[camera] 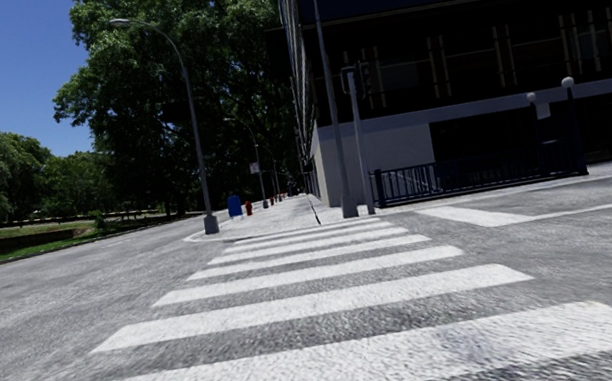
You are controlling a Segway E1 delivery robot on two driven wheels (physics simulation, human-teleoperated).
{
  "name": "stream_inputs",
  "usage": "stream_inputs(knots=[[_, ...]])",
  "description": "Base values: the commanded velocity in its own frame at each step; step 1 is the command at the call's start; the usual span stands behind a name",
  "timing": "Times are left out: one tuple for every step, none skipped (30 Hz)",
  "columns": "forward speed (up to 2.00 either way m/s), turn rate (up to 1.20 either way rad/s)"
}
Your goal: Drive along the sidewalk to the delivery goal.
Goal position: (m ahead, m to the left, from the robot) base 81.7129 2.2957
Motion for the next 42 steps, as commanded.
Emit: stream_inputs(knots=[[2.00,0.00],[1.98,0.00],[1.89,0.00],[1.76,0.00],[1.76,0.00],[1.65,0.00],[1.48,0.00],[1.39,0.00],[1.35,0.00],[1.35,0.00],[1.33,0.00],[1.31,0.00],[1.30,0.00],[1.30,0.00],[1.30,0.00],[1.29,0.00],[1.29,0.00],[1.29,0.00],[1.28,0.00],[1.28,0.00],[1.28,0.00],[1.28,0.00],[1.28,0.00],[1.28,0.00],[1.28,0.00],[1.28,0.00],[1.28,0.00],[1.29,0.00],[1.29,0.00],[1.31,0.00],[1.31,0.00],[1.34,0.00],[1.36,0.00],[1.37,0.00],[1.37,0.00],[1.38,0.00],[1.39,0.00],[1.40,0.00],[1.41,0.00],[1.41,0.00],[1.43,0.00],[1.45,0.00]])
